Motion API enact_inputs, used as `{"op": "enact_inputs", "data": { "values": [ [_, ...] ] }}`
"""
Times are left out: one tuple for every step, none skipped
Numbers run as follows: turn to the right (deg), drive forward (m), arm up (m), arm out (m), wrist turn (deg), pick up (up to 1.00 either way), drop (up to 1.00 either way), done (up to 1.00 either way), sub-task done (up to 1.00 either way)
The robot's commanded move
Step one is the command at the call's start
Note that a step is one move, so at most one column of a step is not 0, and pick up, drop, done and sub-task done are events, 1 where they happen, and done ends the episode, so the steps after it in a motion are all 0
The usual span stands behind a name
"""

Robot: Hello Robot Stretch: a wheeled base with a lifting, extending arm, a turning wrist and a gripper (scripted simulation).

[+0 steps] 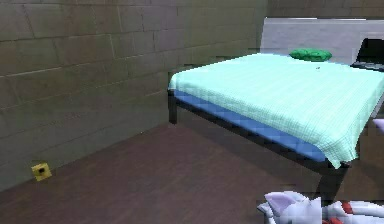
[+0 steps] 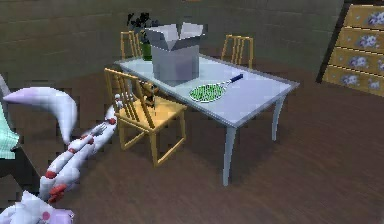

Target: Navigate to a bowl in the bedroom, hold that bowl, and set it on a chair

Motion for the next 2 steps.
{"op": "enact_inputs", "data": {
  "values": [
    [30.0, 0.0, 0.0, 0.0, 0.0, 0.0, 0.0, 0.0, 0.0],
    [-27.0, 0.0, 0.0, 0.0, 0.0, 0.0, 0.0, 0.0, 0.0]
  ]
}}
